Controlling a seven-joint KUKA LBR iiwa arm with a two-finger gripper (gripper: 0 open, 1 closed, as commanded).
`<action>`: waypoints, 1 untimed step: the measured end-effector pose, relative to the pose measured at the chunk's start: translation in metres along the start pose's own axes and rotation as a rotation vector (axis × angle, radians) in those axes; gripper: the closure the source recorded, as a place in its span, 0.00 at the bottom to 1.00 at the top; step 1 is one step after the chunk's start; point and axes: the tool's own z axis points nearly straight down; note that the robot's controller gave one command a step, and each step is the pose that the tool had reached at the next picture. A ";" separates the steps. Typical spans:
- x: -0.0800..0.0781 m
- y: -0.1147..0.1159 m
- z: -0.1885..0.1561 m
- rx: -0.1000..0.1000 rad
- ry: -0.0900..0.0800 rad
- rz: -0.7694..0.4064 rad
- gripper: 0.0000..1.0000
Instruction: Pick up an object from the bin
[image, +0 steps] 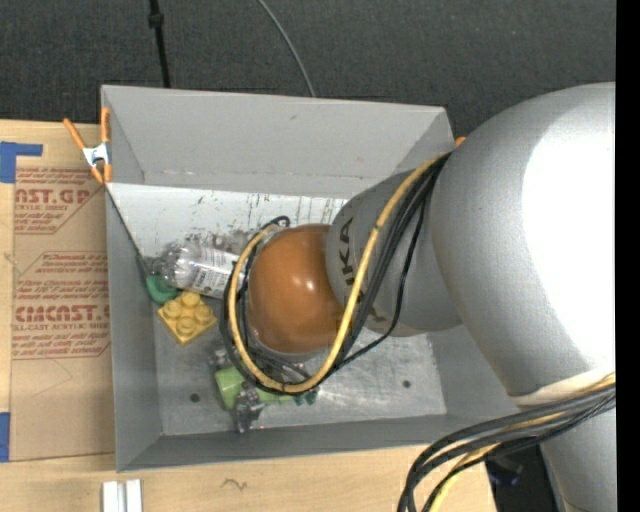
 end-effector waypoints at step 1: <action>0.000 0.000 -0.001 0.001 0.001 0.000 1.00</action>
Offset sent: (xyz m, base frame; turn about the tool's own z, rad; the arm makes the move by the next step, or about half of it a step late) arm 0.0001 -0.0001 0.0197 -0.0001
